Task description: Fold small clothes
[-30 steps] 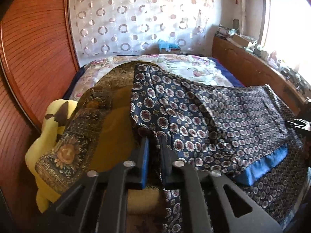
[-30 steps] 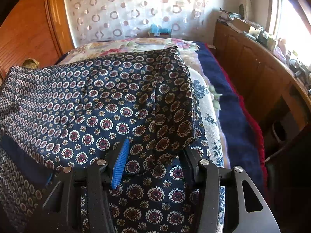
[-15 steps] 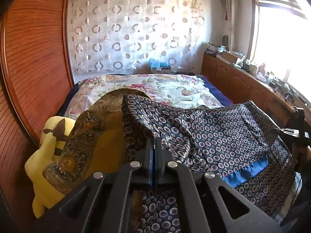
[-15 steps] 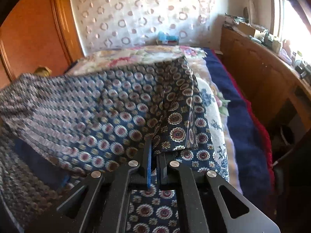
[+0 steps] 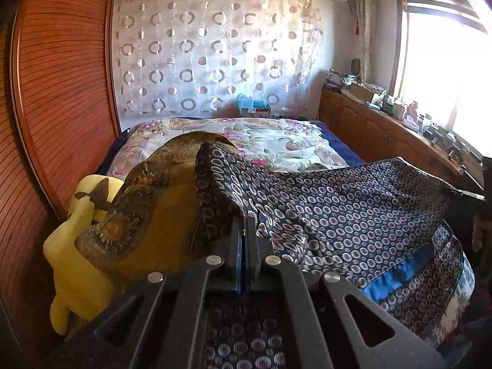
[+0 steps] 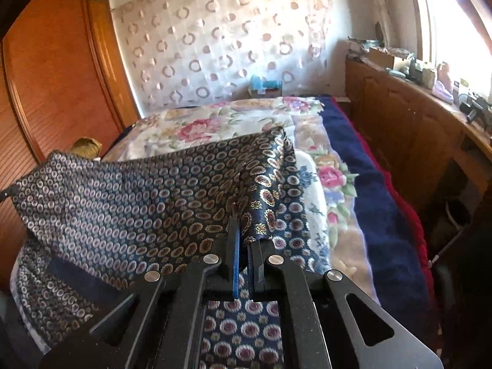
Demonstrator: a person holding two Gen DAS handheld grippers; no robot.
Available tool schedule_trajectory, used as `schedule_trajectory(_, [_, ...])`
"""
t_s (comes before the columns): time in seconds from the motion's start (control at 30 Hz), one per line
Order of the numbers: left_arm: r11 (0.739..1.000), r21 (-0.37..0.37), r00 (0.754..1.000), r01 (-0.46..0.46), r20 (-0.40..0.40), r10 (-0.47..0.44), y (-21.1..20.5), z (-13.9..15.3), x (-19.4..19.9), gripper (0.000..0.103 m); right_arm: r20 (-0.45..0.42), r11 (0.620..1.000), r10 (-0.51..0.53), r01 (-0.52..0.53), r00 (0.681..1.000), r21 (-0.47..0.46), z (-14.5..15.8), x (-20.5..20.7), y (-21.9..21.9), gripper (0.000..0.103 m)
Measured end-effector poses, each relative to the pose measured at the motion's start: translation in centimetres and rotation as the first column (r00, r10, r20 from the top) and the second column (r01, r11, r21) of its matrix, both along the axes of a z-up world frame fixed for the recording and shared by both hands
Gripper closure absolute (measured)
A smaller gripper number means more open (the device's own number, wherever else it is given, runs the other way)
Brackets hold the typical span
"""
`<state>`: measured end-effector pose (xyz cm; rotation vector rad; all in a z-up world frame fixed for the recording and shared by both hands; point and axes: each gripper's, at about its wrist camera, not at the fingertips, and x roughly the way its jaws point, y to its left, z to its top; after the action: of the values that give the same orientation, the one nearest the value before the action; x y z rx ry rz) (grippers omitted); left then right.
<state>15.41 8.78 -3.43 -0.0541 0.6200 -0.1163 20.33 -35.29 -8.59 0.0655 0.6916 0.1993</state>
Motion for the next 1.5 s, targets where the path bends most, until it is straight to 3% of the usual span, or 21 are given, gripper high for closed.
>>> schedule_trajectory(0.23, [1.0, -0.014, 1.0, -0.013, -0.011, 0.013, 0.4, -2.4, -3.5, 0.103, 0.014, 1.0, -0.004, 0.005, 1.0, -0.019, 0.5, -2.4, -0.7, 0.102])
schedule_trajectory(0.63, [0.999, -0.012, 0.999, -0.035, -0.012, 0.035, 0.9, -5.6, -8.4, 0.103, 0.02, 0.999, -0.023, 0.023, 1.0, -0.031, -2.2, -5.9, -1.8, 0.102])
schedule_trajectory(0.97, [0.999, -0.019, 0.999, -0.046, -0.016, 0.045, 0.5, -7.1, -10.7, 0.103, 0.029, 0.996, -0.045, 0.047, 0.999, -0.08, -2.0, -5.9, -3.1, 0.102])
schedule_trajectory(1.2, [0.998, -0.018, 0.997, -0.057, -0.053, 0.056, 1.2, -8.1, -10.6, 0.103, -0.017, 0.995, -0.047, 0.045, 0.999, -0.09, -3.5, -4.8, -2.4, 0.101])
schedule_trajectory(1.33, [0.998, -0.034, 0.996, -0.051, -0.078, 0.048, 1.5, -8.4, -10.4, 0.091, -0.02, 0.994, -0.054, 0.052, 0.998, -0.101, -3.7, -4.3, -2.1, 0.1])
schedule_trajectory(1.43, [0.998, -0.029, 0.995, -0.049, -0.091, 0.046, 1.6, -8.7, -10.7, 0.075, -0.015, 0.989, -0.069, 0.066, 0.998, -0.136, -3.7, -4.3, -1.8, 0.087])
schedule_trajectory(1.5, [0.998, -0.024, 0.993, -0.059, -0.101, 0.056, 1.7, -9.0, -10.8, 0.071, 0.002, 0.985, -0.069, 0.069, 0.998, -0.155, -3.5, -4.7, -1.4, 0.058])
